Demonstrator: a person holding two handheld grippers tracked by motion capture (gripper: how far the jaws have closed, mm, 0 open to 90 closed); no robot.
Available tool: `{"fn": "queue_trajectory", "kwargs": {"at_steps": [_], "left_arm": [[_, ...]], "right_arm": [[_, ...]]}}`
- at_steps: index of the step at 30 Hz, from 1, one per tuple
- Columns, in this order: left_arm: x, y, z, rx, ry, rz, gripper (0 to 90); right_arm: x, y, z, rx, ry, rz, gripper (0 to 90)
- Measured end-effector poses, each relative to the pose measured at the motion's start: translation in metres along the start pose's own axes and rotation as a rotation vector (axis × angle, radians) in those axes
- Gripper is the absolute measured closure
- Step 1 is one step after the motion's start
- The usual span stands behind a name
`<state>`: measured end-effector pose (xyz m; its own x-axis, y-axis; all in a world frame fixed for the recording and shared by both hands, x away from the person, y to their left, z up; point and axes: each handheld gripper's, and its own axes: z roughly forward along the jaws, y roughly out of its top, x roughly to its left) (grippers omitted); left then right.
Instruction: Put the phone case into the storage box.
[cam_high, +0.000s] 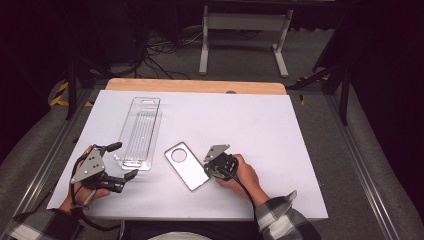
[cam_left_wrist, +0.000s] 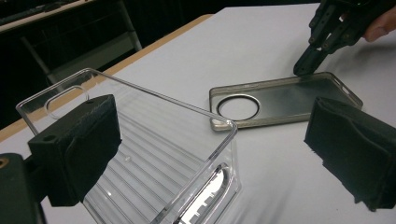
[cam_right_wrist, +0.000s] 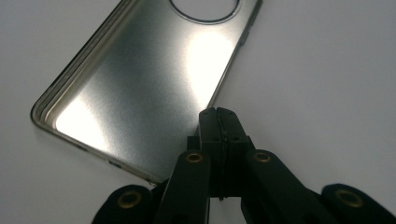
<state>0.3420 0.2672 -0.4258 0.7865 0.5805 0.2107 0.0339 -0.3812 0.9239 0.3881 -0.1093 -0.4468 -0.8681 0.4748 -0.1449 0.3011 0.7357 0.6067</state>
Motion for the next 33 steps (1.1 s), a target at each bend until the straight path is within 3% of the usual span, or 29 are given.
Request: {"fn": "queue_trajectory", "kwargs": {"at_steps": [7,13,23,33], "left_arm": [[0.000,0.000,0.001,0.003,-0.004,-0.012,4.1],[0.000,0.000,0.001,0.005,-0.006,-0.008,4.0],[0.000,0.000,0.002,0.010,-0.007,-0.005,4.1],[-0.001,0.000,0.003,0.009,-0.006,-0.003,4.0]], "right_arm": [[0.019,0.001,-0.003,-0.004,0.032,-0.061,90.0],[0.029,0.005,-0.002,-0.014,0.055,-0.080,90.0],[0.038,0.009,0.000,-0.029,0.086,-0.118,90.0],[0.042,0.010,0.002,-0.044,0.100,-0.121,90.0]]}}
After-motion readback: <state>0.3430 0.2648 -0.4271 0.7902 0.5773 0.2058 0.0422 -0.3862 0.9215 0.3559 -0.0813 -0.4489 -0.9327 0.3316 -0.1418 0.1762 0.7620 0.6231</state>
